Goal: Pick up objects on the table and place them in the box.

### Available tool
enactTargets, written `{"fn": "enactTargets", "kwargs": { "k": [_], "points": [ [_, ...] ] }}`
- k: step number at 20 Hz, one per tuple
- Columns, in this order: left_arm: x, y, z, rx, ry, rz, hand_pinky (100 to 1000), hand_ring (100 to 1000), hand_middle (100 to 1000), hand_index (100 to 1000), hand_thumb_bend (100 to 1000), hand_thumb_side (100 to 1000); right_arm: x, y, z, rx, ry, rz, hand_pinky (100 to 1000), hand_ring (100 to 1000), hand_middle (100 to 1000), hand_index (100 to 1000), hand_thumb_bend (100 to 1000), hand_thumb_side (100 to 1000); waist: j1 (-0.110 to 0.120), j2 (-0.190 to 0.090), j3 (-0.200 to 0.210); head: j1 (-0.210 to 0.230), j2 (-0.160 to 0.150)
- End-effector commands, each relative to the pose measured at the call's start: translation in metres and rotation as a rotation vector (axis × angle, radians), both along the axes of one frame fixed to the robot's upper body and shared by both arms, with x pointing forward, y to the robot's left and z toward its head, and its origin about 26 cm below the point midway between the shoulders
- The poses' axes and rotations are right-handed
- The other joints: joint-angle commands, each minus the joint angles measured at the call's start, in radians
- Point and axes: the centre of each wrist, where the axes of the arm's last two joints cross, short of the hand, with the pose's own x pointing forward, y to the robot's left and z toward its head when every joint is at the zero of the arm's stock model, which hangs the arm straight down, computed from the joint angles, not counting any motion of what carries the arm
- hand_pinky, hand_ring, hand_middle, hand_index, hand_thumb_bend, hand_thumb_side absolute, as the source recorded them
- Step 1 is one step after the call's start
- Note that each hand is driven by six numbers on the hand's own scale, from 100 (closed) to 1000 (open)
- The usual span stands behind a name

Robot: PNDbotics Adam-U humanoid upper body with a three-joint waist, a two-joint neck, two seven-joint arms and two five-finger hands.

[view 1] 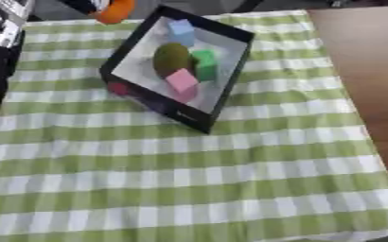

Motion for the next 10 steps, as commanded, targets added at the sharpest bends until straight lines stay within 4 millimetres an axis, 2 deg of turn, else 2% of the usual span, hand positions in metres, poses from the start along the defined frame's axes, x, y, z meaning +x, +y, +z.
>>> {"fn": "enactTargets", "kwargs": {
  "k": [1, 3, 6, 10],
  "points": [
    [0.001, -0.016, 0.002, -0.044, -0.065, -0.001, 735, 600, 541, 567, 100, 100, -0.003, 0.0, 0.015, -0.008, -0.04, 0.003, 951, 765, 676, 766, 461, 252, -0.009, -0.015, -0.005, 0.004, -0.002],
    [0.002, -0.019, -0.002, -0.044, -0.071, 0.0, 726, 614, 548, 569, 100, 100, -0.003, 0.001, 0.015, -0.008, -0.041, 0.004, 951, 766, 676, 767, 462, 251, -0.009, -0.015, -0.006, 0.005, -0.002],
    [0.006, -0.045, -0.028, 0.055, -0.074, -0.029, 717, 621, 543, 563, 100, 100, -0.001, 0.006, 0.019, -0.002, -0.056, 0.021, 952, 766, 676, 766, 461, 251, -0.01, -0.01, -0.019, 0.018, -0.002],
    [0.013, -0.049, -0.057, 0.171, -0.048, -0.032, 716, 633, 559, 581, 135, 100, -0.001, 0.007, 0.019, -0.002, -0.055, 0.02, 952, 766, 676, 766, 462, 254, -0.007, -0.006, -0.021, 0.019, -0.002]
  ]
}}
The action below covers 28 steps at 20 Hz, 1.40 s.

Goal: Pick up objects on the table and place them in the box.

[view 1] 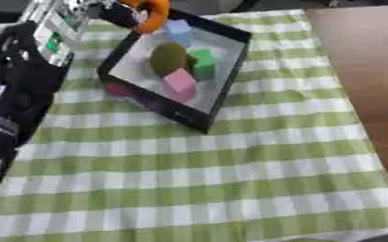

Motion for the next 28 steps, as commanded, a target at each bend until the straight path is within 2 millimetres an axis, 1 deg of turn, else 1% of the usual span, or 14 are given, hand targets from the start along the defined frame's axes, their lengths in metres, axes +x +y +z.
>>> {"fn": "enactTargets", "kwargs": {
  "k": [1, 2, 3, 4, 5, 6, 8, 11, 13, 15, 17, 22, 26, 28],
  "points": [
    [0.004, -0.001, -0.006, 0.067, -0.014, 0.006, 719, 637, 566, 590, 150, 100, -0.004, 0.0, 0.013, -0.012, -0.036, -0.002, 952, 766, 676, 766, 463, 254, -0.006, -0.006, 0.0, 0.0, -0.002],
    [0.005, 0.0, -0.01, 0.073, -0.008, 0.013, 729, 649, 584, 612, 195, 100, -0.004, -0.001, 0.013, -0.012, -0.034, -0.003, 952, 766, 676, 766, 463, 254, -0.006, -0.005, 0.001, -0.001, -0.002],
    [0.006, 0.001, -0.014, 0.076, -0.004, 0.016, 758, 686, 635, 668, 311, 100, -0.004, -0.001, 0.012, -0.013, -0.033, -0.004, 952, 766, 676, 766, 463, 254, -0.005, -0.005, 0.001, -0.001, -0.002],
    [0.006, 0.001, -0.017, 0.081, 0.003, 0.016, 784, 720, 687, 733, 391, 100, -0.004, -0.001, 0.012, -0.014, -0.033, -0.004, 952, 766, 675, 766, 463, 253, -0.005, -0.005, 0.001, -0.001, -0.002],
    [0.007, 0.001, -0.018, 0.087, 0.009, 0.013, 802, 743, 716, 774, 430, 100, -0.004, -0.001, 0.013, -0.015, -0.034, -0.003, 952, 766, 675, 766, 463, 253, -0.005, -0.005, 0.001, -0.001, -0.002],
    [0.007, 0.002, -0.017, 0.094, 0.01, 0.009, 860, 809, 779, 858, 608, 272, -0.004, -0.001, 0.012, -0.015, -0.033, -0.003, 952, 766, 675, 766, 463, 254, -0.005, -0.005, 0.001, -0.001, -0.002],
    [0.006, 0.003, -0.011, 0.103, -0.009, 0.009, 892, 843, 799, 889, 814, 417, -0.004, -0.001, 0.012, -0.017, -0.031, -0.004, 952, 765, 675, 765, 462, 255, -0.005, -0.005, 0.002, -0.001, -0.002],
    [0.002, 0.006, 0.006, 0.084, -0.074, 0.029, 896, 842, 797, 901, 867, 469, -0.004, -0.002, 0.011, -0.018, -0.028, -0.005, 952, 765, 675, 765, 461, 255, -0.005, -0.008, 0.004, -0.002, -0.002],
    [-0.001, 0.012, 0.019, 0.032, -0.122, 0.049, 896, 832, 789, 897, 861, 474, -0.004, -0.003, 0.012, -0.014, -0.032, -0.007, 952, 765, 675, 765, 461, 253, -0.005, -0.01, 0.008, -0.006, -0.002],
    [-0.005, 0.02, 0.029, -0.045, -0.157, 0.072, 902, 820, 786, 903, 802, 495, -0.005, -0.004, 0.013, -0.01, -0.036, -0.013, 951, 765, 675, 765, 461, 252, -0.005, -0.013, 0.013, -0.011, -0.002],
    [-0.011, 0.029, 0.04, -0.168, -0.181, 0.09, 907, 800, 778, 903, 711, 538, -0.006, -0.006, 0.013, -0.002, -0.039, -0.019, 951, 765, 675, 765, 460, 250, -0.007, -0.015, 0.018, -0.015, -0.002],
    [-0.032, 0.064, 0.064, -0.482, -0.228, 0.117, 894, 740, 741, 864, 418, 580, -0.01, -0.013, 0.011, 0.008, -0.042, -0.044, 951, 764, 673, 764, 455, 250, -0.008, -0.021, 0.04, -0.04, -0.002],
    [-0.057, 0.102, 0.067, -0.733, -0.268, 0.112, 897, 717, 747, 848, 266, 624, -0.013, -0.017, 0.009, 0.018, -0.05, -0.064, 950, 765, 675, 765, 444, 248, -0.008, -0.028, 0.062, -0.062, -0.002],
    [-0.07, 0.123, 0.06, -0.878, -0.291, 0.128, 902, 713, 748, 856, 240, 646, -0.016, -0.018, 0.008, 0.03, -0.066, -0.081, 951, 764, 674, 764, 437, 246, -0.009, -0.031, 0.073, -0.074, -0.002]
  ]
}}
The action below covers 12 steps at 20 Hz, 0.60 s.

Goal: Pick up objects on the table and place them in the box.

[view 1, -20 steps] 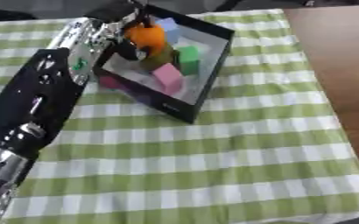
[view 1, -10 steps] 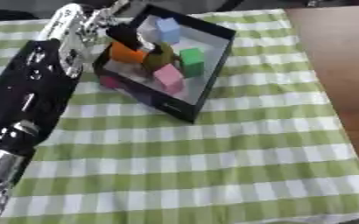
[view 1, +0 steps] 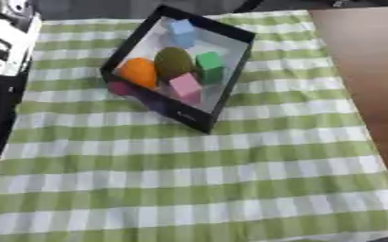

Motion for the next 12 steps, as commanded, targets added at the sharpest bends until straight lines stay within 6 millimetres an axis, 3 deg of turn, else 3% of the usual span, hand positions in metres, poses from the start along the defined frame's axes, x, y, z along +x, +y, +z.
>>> {"fn": "enactTargets", "kwargs": {
  "k": [1, 6, 12],
  "points": [
    [-0.025, 0.033, 0.017, -0.204, -0.107, 0.02, 904, 710, 745, 870, 216, 661, -0.009, -0.006, 0.018, -0.009, -0.068, -0.035, 952, 764, 674, 764, 434, 244, -0.01, -0.03, 0.008, -0.02, -0.002],
    [-0.058, 0.076, -0.017, -0.469, -0.13, 0.071, 911, 706, 741, 869, 189, 702, -0.012, -0.003, 0.014, 0.005, -0.102, -0.058, 958, 772, 683, 770, 425, 244, -0.016, -0.032, 0.024, -0.037, -0.002],
    [-0.095, 0.111, -0.063, -0.605, -0.147, 0.156, 909, 693, 730, 851, 258, 689, -0.016, -0.001, 0.008, 0.039, -0.129, -0.062, 960, 779, 693, 776, 391, 256, -0.031, -0.027, 0.039, -0.044, -0.002]
  ]
}}
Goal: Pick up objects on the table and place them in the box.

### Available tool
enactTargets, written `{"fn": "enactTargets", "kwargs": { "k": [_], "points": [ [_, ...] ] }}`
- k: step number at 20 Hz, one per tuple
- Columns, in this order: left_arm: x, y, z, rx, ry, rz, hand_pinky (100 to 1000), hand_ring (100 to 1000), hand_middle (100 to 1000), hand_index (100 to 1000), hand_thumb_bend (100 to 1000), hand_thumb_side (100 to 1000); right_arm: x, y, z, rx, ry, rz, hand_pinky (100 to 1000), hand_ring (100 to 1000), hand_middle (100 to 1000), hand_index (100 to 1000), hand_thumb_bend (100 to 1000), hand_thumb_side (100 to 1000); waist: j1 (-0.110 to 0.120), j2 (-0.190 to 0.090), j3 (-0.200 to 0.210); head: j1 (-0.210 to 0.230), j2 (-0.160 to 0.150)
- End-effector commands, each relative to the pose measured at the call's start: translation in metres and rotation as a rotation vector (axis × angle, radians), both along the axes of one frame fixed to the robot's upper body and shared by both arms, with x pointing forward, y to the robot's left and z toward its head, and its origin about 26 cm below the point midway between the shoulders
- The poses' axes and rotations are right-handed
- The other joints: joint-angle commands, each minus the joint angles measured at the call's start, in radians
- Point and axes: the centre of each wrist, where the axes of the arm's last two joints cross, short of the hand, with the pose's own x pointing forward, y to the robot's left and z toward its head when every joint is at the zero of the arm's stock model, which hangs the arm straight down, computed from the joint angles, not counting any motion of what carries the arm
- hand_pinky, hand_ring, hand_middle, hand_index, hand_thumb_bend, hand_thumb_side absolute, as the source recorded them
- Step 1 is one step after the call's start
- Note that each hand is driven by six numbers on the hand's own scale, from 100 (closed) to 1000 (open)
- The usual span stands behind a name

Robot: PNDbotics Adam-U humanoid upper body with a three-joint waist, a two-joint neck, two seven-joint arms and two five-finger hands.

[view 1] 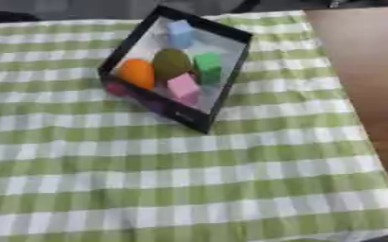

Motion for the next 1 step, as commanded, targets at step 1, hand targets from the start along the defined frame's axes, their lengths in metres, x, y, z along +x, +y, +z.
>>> {"fn": "enactTargets", "kwargs": {
  "k": [1],
  "points": [
    [-0.0156, 0.0124, 0.0033, -0.043, -0.066, 0.028, 909, 693, 730, 850, 286, 685, -0.0062, 0.0006, 0.0104, 0.0, -0.056, -0.005, 960, 780, 695, 777, 384, 259, -0.014, -0.026, 0.003, -0.002, -0.002]
  ]
}}
